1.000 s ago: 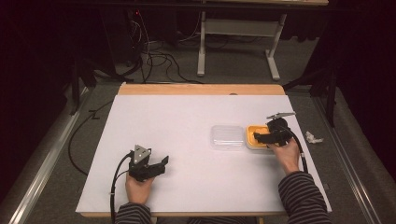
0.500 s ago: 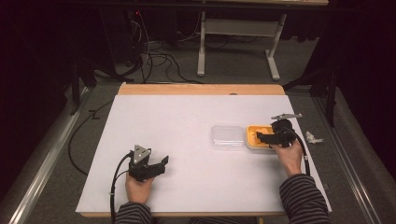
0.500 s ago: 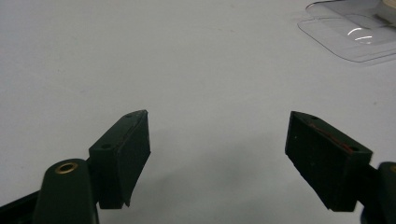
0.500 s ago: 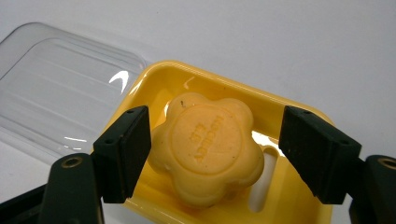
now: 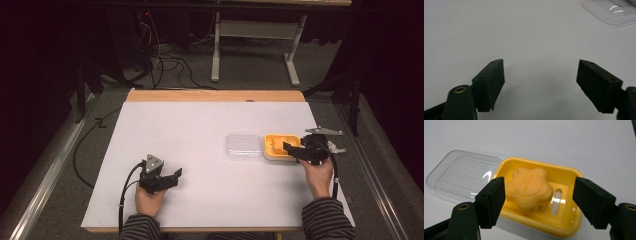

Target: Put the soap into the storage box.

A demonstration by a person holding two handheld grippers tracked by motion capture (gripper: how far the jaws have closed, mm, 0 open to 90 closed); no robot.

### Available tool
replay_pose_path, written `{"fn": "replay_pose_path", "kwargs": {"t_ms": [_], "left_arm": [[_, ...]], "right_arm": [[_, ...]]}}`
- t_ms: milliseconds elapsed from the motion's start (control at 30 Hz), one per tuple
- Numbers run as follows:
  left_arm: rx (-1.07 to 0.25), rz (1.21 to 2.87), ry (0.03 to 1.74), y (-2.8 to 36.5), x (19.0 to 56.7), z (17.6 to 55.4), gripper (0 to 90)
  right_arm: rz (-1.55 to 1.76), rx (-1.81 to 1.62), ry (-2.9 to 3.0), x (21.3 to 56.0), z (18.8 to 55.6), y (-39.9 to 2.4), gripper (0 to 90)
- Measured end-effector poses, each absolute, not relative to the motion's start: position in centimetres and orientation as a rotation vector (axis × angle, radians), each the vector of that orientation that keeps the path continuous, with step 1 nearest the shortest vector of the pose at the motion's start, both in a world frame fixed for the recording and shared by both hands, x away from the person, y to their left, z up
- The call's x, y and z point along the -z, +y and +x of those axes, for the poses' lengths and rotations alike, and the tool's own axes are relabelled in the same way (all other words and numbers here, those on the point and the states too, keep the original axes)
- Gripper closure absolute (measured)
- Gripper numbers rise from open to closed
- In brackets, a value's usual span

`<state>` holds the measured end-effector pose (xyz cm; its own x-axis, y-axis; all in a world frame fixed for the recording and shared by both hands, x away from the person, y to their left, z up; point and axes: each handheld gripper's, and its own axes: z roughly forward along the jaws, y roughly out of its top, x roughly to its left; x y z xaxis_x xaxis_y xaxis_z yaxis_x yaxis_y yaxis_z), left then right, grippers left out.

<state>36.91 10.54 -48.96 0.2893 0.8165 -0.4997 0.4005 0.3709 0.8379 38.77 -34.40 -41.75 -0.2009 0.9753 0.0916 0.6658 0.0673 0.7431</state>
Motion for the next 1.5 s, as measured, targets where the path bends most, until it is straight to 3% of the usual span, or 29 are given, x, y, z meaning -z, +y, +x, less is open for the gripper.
{"fn": "replay_pose_path", "kwargs": {"t_ms": [500,1500], "left_arm": [[-0.420,1.226,1.308,10.5,48.9,36.7,21.5],[-0.427,1.229,1.299,10.5,48.9,36.6,22.8]], "right_arm": [[1.570,-1.017,1.882,42.1,35.2,-36.4,27.8],[1.439,-1.123,1.874,40.7,31.1,-34.4,29.0]]}}
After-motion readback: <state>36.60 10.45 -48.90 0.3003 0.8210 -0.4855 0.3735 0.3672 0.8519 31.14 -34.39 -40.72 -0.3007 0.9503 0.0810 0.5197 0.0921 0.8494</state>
